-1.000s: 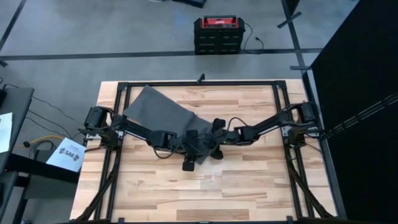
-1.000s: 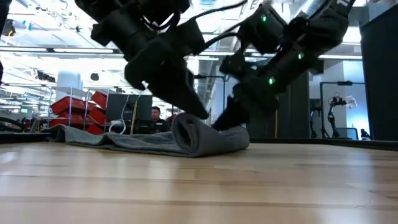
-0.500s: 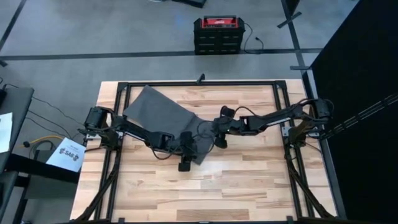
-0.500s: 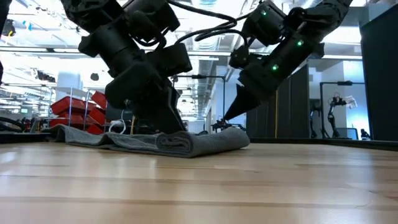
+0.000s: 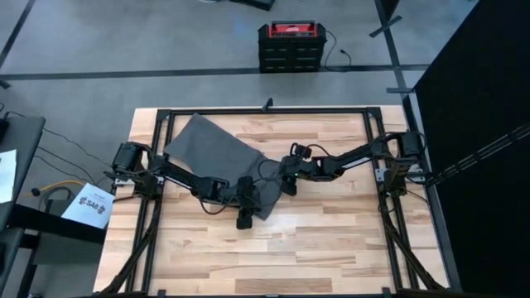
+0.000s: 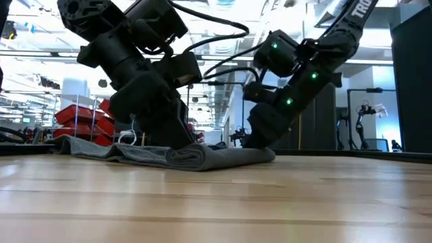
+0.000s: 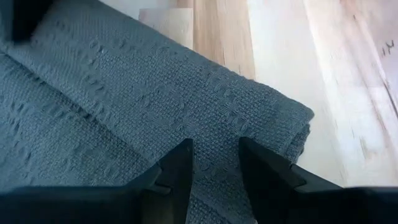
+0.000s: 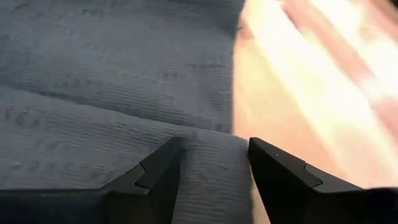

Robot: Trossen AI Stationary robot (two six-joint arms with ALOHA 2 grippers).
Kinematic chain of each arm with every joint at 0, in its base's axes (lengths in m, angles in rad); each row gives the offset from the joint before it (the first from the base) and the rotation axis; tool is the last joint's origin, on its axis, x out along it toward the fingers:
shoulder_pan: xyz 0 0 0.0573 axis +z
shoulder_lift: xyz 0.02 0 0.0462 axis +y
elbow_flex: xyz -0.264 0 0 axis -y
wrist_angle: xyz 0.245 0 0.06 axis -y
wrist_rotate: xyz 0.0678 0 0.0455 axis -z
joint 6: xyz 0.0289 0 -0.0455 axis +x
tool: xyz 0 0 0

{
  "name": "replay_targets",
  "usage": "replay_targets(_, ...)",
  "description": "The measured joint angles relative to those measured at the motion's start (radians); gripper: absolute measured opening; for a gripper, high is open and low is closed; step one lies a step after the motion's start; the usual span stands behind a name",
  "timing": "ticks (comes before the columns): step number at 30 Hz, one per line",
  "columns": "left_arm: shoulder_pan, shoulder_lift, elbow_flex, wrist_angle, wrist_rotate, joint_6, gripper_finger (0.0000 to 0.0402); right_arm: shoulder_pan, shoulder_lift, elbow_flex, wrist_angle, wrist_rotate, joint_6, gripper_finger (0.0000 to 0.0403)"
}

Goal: Roll towel
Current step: Roll the gray towel

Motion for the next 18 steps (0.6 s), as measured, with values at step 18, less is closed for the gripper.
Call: replay_targets(18,-0.017,0.0,0.0,0.006,0.007,0.004,0.0118,0.112,-0.088,-0.157,0.194,0.055,0.226,0.0175)
